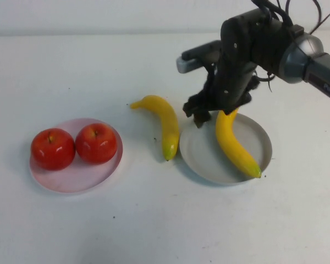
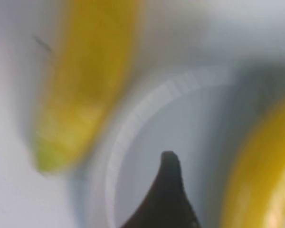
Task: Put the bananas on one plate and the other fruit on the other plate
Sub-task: Put another type of fruit in the right plate
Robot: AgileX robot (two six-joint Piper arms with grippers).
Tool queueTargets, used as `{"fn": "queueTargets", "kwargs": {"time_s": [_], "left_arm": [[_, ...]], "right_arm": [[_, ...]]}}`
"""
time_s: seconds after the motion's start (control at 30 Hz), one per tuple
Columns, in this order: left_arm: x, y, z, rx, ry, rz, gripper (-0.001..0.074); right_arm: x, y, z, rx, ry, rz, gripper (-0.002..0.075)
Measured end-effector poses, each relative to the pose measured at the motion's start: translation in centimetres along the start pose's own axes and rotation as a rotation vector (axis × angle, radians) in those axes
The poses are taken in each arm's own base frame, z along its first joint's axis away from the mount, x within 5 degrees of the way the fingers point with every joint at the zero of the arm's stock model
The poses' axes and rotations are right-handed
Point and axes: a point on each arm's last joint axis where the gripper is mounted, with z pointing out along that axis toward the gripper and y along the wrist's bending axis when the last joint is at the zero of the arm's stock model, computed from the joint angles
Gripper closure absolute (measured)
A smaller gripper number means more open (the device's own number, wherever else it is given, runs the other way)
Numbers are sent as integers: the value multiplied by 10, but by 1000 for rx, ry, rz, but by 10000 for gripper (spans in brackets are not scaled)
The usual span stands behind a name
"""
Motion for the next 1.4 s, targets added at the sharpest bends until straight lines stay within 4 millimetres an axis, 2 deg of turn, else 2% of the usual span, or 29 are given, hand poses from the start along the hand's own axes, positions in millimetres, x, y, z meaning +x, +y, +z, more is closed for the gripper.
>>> {"fn": "queueTargets", "kwargs": {"time_s": [0.13,0.23,0.37,0.5,0.67,0.83,0.93,1.07,1.1,1.3,1.4], "left_arm": [[0,0,0,0,0,0,731],[0,0,0,0,0,0,731],[0,0,0,0,0,0,731],[0,0,0,0,0,0,731],[0,0,0,0,0,0,731],[0,0,0,0,0,0,731],[0,0,0,0,0,0,731],[0,0,0,0,0,0,731],[0,0,0,0,0,0,731],[0,0,0,0,0,0,731],[0,0,0,0,0,0,731]], "right_arm": [[-21,26,-12,-111,-231,-160,197],[-34,40,-12,-177,-388,-226,197],[-44,49,4,-196,-489,-230,197],[-47,50,29,-185,-508,-225,197],[-43,50,61,-165,-453,-241,197],[-40,50,78,-149,-419,-258,197],[-39,49,79,-141,-408,-269,231],[-38,49,80,-136,-400,-276,403],[-38,48,80,-135,-397,-278,417],[-39,48,74,-145,-392,-235,412],[-41,47,47,-159,-402,-149,412]]}}
